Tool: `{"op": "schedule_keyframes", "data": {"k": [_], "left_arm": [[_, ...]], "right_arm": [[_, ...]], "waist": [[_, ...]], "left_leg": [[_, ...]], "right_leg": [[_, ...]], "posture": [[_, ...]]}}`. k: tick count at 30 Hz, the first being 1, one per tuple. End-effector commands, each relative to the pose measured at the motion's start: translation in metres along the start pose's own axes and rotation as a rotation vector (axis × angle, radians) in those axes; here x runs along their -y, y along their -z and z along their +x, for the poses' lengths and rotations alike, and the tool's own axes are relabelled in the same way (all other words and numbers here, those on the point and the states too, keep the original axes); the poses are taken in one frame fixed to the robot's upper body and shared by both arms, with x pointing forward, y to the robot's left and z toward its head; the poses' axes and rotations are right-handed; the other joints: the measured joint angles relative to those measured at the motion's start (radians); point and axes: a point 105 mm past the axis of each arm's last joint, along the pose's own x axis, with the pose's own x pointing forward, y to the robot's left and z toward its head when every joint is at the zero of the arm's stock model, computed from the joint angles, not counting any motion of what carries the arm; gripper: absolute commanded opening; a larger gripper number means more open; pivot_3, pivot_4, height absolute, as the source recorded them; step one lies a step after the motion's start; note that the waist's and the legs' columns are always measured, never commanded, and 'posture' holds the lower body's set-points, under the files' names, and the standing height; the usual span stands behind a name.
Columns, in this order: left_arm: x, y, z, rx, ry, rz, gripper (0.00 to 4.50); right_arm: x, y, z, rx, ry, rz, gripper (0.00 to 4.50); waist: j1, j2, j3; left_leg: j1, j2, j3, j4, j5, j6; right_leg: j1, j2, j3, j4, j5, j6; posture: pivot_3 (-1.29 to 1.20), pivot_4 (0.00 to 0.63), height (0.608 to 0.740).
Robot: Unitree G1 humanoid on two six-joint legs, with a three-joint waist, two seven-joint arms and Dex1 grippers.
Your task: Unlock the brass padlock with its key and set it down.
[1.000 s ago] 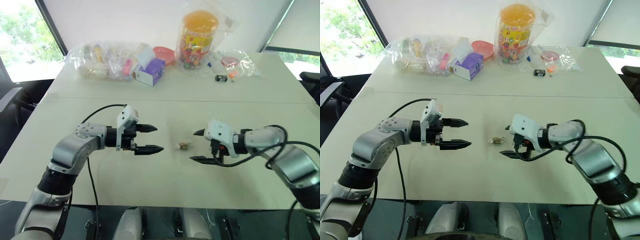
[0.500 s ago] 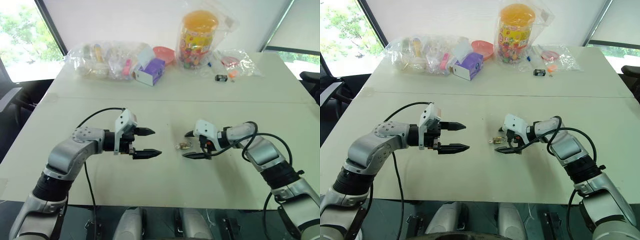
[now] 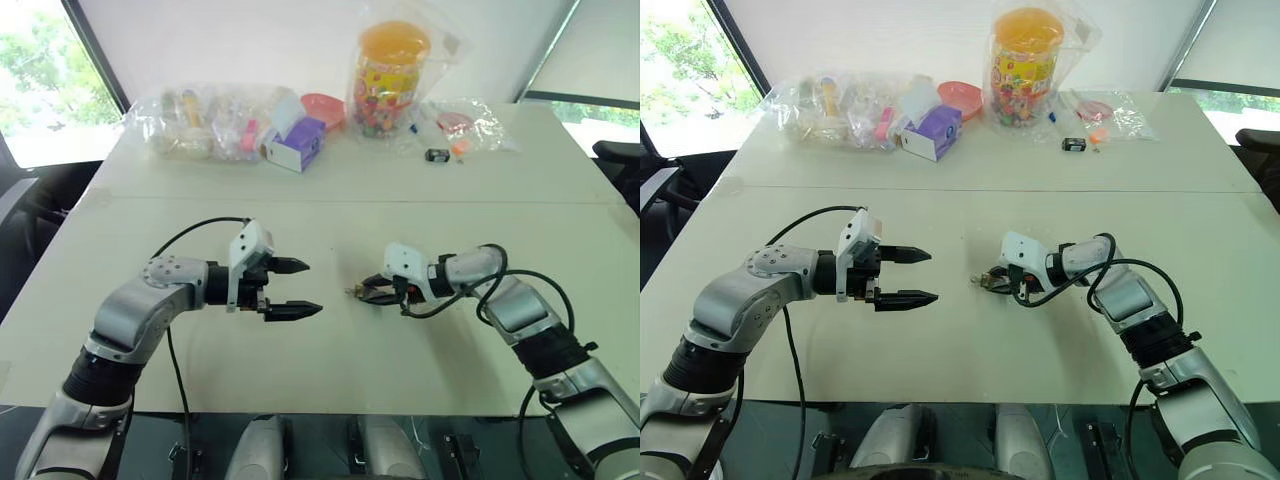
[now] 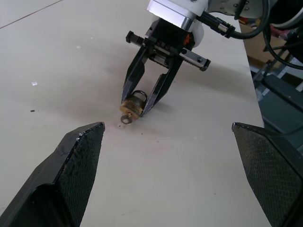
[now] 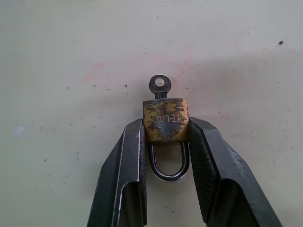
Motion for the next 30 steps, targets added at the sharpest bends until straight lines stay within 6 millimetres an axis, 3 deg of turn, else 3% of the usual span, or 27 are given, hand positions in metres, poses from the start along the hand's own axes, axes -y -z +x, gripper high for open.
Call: {"op": "schedule_keyframes", "data": {"k": [1,4,8,21,25,30], "left_arm": [[-0.002,-0.012,0.001,0.041,0.020,-0.002,4.50],[-0.006,-0.017,0.005,0.057,0.045,-0.016,4.50],[-0.008,-0.023,0.010,0.077,0.079,-0.030,4.50],[-0.007,-0.030,0.022,0.107,0.141,-0.037,4.50],[-0.005,-0.026,0.028,0.100,0.145,-0.024,2.68],[-0.005,-0.025,0.036,0.107,0.146,-0.023,2.68]], "right_arm": [[0.000,-0.022,-0.012,0.002,0.120,-0.232,0.68],[-0.015,-0.053,-0.031,0.058,0.196,-0.455,0.68],[-0.027,-0.075,-0.047,0.085,0.269,-0.580,0.68],[-0.032,-0.090,-0.051,0.064,0.295,-0.663,0.68],[-0.034,-0.093,-0.050,0.067,0.285,-0.672,0.68],[-0.035,-0.096,-0.050,0.069,0.279,-0.685,0.68]], "waist": [[0.001,0.000,0.000],[0.006,0.000,0.000],[0.002,0.000,0.000],[0.001,0.000,0.000],[0.000,0.000,0.000],[0.001,0.000,0.000]], "left_leg": [[0.000,0.000,0.000,0.000,0.000,0.000],[-0.002,-0.001,0.000,0.000,0.000,0.000],[-0.001,-0.001,0.000,0.000,0.000,0.000],[-0.001,-0.001,0.000,0.000,0.000,0.000],[-0.001,-0.001,0.000,0.000,0.000,0.000],[-0.001,-0.001,0.000,0.000,0.000,0.000]], "right_leg": [[0.000,0.000,0.000,0.000,0.000,0.000],[-0.002,0.000,0.000,0.001,0.000,0.000],[-0.002,0.000,0.000,0.001,0.000,0.000],[-0.001,0.001,0.000,0.001,0.000,0.000],[-0.001,0.001,0.000,0.001,0.000,0.000],[-0.001,0.001,0.000,0.001,0.000,0.000]], "posture": [[0.00,0.150,0.735],[0.00,0.150,0.735],[0.00,0.150,0.735],[0.00,0.150,0.735],[0.00,0.150,0.735],[0.00,0.150,0.735]]}}
